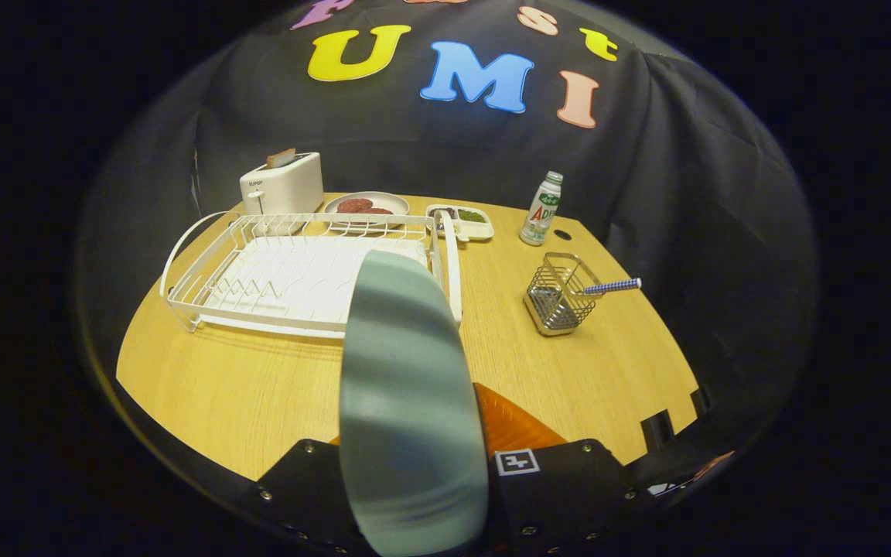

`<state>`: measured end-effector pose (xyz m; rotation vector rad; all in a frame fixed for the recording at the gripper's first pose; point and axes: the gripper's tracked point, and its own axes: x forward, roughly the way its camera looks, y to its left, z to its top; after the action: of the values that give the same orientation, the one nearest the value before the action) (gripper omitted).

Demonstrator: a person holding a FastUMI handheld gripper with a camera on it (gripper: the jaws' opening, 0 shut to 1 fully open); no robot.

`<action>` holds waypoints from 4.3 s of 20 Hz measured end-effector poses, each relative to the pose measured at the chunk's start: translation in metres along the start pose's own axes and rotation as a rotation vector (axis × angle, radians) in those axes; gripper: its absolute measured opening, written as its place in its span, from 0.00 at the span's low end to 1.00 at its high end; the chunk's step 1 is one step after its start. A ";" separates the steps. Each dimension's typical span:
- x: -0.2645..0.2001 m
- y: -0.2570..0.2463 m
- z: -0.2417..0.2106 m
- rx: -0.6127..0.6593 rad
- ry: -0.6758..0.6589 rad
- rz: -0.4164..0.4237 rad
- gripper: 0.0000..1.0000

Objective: Take the plate from the dish rack, then take the spoon from the basket and place it into the plate.

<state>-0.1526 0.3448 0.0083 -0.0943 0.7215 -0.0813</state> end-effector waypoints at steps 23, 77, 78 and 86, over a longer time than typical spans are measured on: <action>0.049 0.127 -0.064 0.604 0.392 0.644 0.56; 0.159 -0.262 0.103 0.772 -0.222 -0.422 0.43; 0.159 -0.265 0.103 0.772 -0.222 -0.423 0.35; 0.156 -0.259 0.139 0.755 -0.277 -0.364 0.17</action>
<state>0.0456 0.0793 0.0390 0.4800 0.3539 -0.6687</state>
